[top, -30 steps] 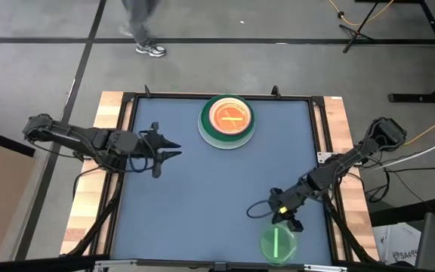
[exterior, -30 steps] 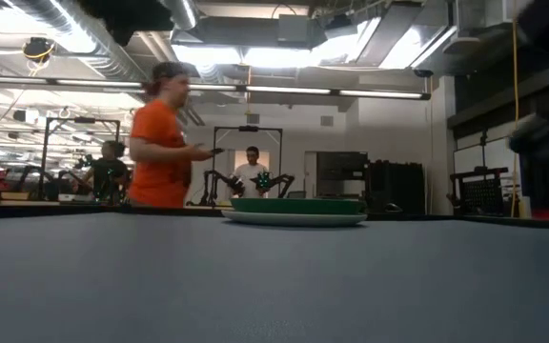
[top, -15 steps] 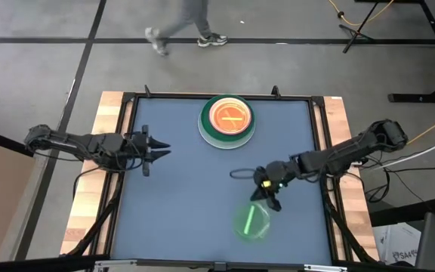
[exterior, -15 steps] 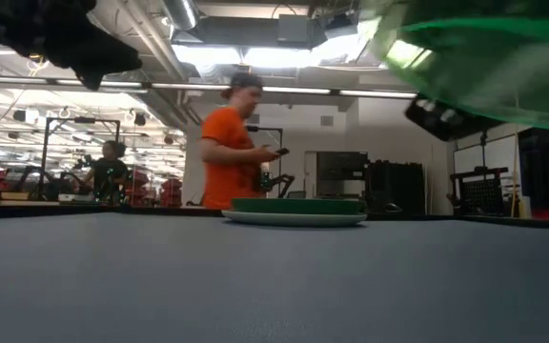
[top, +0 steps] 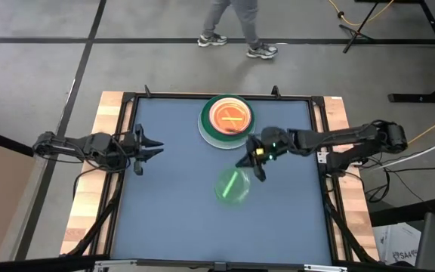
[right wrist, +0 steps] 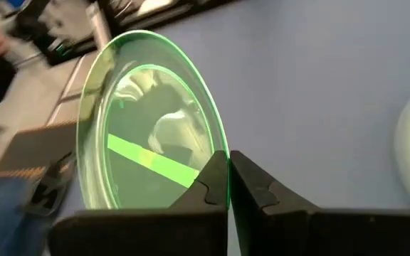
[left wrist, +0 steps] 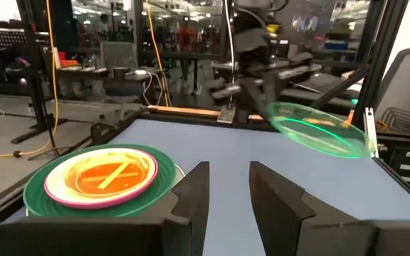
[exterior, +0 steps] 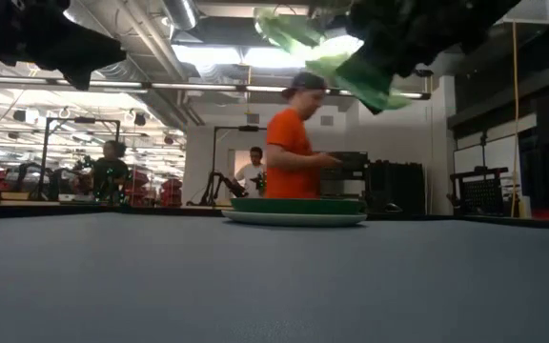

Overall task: Stack plastic plates
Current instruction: Stack the light green plate on top of the orange plate

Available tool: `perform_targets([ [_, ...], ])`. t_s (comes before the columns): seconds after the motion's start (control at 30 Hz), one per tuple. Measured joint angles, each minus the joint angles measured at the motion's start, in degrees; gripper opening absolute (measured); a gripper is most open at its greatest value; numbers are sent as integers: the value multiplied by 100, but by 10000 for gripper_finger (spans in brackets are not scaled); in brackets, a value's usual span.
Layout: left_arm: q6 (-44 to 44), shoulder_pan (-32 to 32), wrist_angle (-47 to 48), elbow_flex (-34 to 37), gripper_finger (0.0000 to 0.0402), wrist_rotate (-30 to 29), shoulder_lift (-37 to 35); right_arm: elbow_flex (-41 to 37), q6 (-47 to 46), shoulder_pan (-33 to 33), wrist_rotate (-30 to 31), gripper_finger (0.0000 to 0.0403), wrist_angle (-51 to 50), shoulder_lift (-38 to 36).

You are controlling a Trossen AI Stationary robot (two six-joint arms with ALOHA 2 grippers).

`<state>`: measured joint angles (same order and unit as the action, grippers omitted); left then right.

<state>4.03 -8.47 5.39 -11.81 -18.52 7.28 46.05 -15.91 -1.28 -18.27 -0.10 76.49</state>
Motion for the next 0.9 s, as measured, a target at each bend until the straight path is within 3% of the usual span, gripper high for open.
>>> perform_targets([
  [0.33,-15,0,9,412,94,-31,-708,368,593,-1612,-14,0,4,0],
  [0.53,-94,0,-10,525,94,-156,-716,383,597,-2483,-89,0,15,0],
  [0.9,-13,0,-7,771,94,-199,-716,383,762,-3469,-456,0,467,523],
])
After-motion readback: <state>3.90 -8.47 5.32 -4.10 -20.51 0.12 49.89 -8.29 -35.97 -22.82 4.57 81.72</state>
